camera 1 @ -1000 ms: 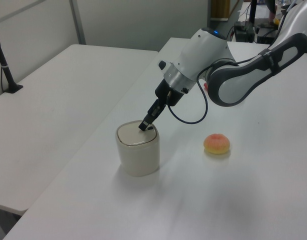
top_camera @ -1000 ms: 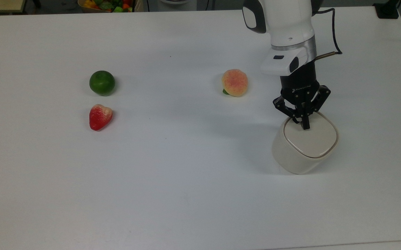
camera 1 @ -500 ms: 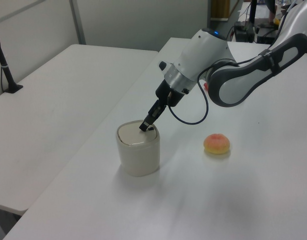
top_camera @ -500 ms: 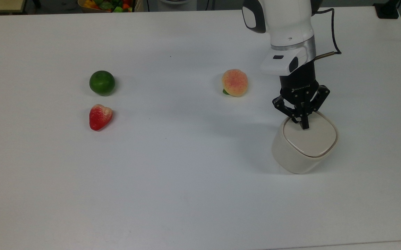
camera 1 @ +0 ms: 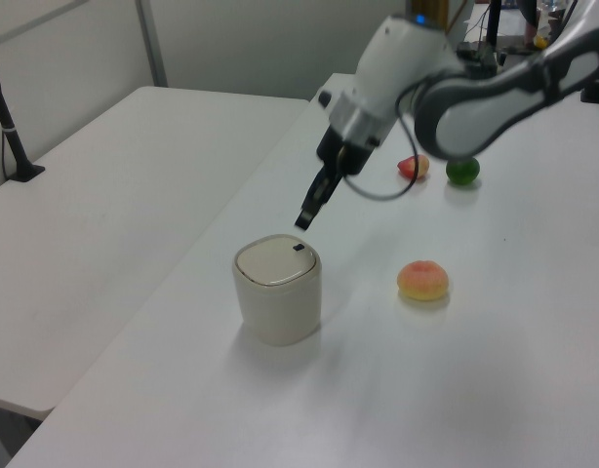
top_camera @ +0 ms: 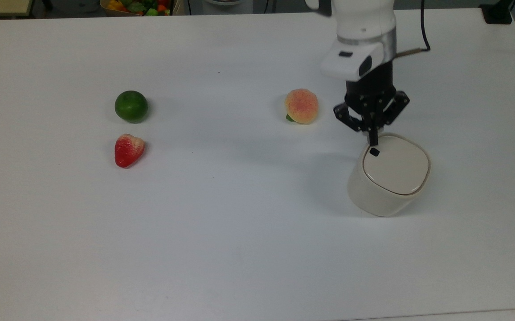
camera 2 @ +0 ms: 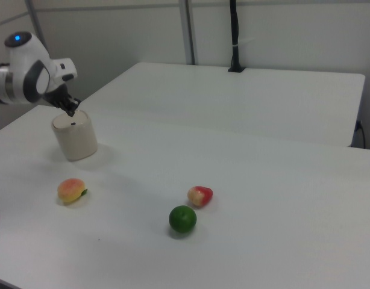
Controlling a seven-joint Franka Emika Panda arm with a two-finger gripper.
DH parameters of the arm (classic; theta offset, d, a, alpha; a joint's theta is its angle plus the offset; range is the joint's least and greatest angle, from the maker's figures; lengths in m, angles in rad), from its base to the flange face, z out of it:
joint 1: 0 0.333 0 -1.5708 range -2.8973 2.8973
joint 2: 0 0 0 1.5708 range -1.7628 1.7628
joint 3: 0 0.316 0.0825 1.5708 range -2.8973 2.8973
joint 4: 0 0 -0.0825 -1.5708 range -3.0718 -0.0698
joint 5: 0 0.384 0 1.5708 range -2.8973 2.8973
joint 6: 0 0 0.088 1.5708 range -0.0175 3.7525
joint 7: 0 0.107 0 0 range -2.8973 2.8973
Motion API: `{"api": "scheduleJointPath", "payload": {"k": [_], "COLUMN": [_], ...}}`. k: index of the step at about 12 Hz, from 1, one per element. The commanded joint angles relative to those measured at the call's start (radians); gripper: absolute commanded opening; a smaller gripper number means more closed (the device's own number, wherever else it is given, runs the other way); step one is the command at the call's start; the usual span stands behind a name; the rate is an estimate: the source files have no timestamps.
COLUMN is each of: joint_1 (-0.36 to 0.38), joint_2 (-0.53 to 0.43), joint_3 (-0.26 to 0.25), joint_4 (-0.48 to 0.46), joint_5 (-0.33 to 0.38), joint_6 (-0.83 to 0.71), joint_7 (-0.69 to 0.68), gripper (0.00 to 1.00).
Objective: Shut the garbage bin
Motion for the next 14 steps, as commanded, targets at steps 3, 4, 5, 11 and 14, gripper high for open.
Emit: {"api": "scheduleJointPath", "payload": {"k": [3, 4, 5, 11, 14], "joint_1": [-0.099, -0.117, -0.152, -0.289, -0.280], "joint_2": [-0.238, -0.267, -0.312, -0.490, -0.521], "joint_3": [0.011, 0.011, 0.010, -0.001, -0.090], "joint_4": [-0.055, -0.055, -0.055, -0.059, -0.061], "joint_5": [0.009, 0.032, 0.061, 0.058, 0.047], "joint_6": [-0.382, -0.441, -0.528, -0.877, -0.958], "joint_7": [0.020, 0.019, 0.010, -0.134, -0.135], "gripper": [0.07, 0.14, 0.22, 1.00, 1.00]}}
